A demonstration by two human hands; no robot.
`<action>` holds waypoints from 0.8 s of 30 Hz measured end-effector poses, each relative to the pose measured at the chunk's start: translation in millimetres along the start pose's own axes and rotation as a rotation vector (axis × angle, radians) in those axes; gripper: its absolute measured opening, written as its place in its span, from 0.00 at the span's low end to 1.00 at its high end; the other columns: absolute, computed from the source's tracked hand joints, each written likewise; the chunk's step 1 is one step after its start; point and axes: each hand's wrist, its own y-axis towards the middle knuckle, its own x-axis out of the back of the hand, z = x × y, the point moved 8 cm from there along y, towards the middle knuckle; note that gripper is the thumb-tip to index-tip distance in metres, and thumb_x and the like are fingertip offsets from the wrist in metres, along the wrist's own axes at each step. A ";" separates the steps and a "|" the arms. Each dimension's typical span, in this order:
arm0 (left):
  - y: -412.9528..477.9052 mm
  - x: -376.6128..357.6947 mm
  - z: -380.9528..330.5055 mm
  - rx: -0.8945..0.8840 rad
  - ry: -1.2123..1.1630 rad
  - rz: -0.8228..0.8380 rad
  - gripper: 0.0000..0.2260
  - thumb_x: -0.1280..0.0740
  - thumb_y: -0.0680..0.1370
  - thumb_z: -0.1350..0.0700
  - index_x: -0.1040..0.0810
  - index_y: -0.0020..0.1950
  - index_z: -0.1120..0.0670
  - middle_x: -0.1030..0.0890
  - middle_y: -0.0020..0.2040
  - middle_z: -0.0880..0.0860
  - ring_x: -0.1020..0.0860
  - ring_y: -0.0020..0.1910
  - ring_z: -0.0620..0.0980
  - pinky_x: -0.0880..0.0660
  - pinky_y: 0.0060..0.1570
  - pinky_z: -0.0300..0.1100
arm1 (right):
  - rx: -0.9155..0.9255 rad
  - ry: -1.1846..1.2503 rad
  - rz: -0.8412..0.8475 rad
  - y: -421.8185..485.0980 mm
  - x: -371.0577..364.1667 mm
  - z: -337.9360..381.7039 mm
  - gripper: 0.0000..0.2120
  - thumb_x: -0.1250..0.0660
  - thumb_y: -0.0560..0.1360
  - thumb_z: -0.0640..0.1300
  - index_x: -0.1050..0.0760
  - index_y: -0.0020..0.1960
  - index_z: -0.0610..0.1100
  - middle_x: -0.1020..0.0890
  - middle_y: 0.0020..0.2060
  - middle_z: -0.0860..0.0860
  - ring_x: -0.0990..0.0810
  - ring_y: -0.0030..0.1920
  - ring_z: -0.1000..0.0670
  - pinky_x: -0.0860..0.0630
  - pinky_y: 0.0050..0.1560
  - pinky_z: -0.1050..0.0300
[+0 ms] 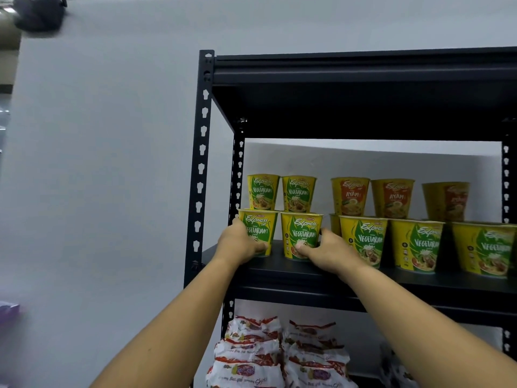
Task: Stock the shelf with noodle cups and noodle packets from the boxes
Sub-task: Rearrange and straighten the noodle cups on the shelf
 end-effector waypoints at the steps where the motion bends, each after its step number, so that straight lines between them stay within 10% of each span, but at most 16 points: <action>1: 0.1 -0.1 0.3 -0.001 0.031 -0.007 0.25 0.21 0.73 0.49 0.28 0.62 0.56 0.21 0.53 0.50 0.23 0.51 0.50 0.24 0.53 0.45 | 0.004 -0.029 -0.007 0.1 -0.4 -0.3 0.25 0.29 0.76 0.60 0.27 0.67 0.47 0.20 0.63 0.49 0.22 0.62 0.46 0.29 0.54 0.56; 10: -17.9 12.9 -8.0 -0.070 0.313 -0.056 0.15 0.29 0.78 0.41 0.21 0.45 0.52 0.19 0.42 0.50 0.20 0.42 0.50 0.21 0.42 0.44 | 0.076 -0.303 -0.140 -16.0 15.7 5.9 0.19 0.31 0.76 0.64 0.24 0.43 0.47 0.19 0.40 0.51 0.21 0.41 0.49 0.23 0.39 0.54; 24: -91.6 -76.2 -94.1 -0.298 0.347 0.164 0.17 0.38 0.81 0.38 0.16 0.55 0.48 0.18 0.45 0.51 0.21 0.44 0.54 0.19 0.47 0.50 | 0.097 -0.396 0.076 -89.5 97.7 -61.7 0.22 0.41 0.82 0.61 0.20 0.68 0.51 0.17 0.61 0.52 0.20 0.58 0.49 0.22 0.56 0.54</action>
